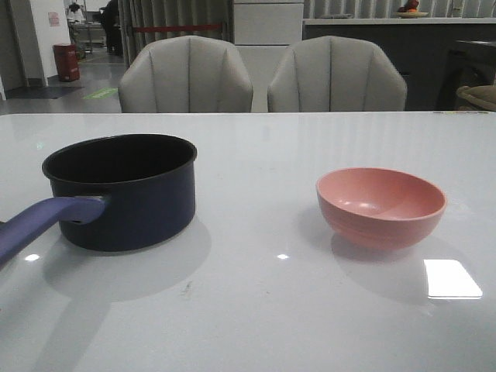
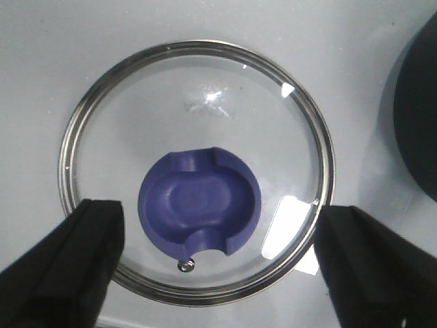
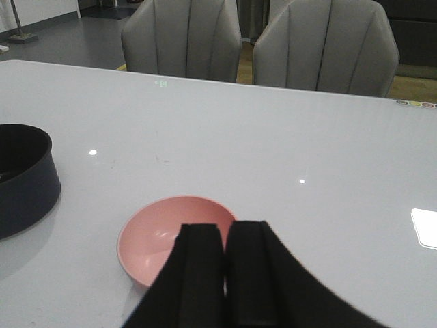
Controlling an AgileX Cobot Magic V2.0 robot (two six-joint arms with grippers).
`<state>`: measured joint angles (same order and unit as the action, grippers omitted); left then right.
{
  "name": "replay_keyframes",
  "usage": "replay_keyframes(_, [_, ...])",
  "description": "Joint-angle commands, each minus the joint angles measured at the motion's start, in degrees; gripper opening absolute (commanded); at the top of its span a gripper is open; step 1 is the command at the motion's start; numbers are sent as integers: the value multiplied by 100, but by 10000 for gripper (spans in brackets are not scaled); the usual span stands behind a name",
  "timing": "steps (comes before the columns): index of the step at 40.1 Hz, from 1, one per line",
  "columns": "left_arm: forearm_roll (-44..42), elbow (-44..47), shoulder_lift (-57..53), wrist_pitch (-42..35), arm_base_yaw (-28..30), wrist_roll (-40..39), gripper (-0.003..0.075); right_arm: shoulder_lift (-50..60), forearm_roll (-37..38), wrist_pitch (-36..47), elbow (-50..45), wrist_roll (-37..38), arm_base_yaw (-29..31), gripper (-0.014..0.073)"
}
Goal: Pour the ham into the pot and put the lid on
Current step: 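Lower the left gripper to the lid knob and grasp it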
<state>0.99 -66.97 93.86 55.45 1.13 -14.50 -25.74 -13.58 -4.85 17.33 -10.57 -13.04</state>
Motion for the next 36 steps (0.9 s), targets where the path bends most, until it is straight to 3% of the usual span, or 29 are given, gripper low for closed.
replay_keyframes(1, [70,-172,-51,-49,10,42,585,-28,9,485,171,-56,-6,161])
replay_keyframes(36, [-55,-172,443,-302,19,31,585,-28,9,485,171,-56,-6,161])
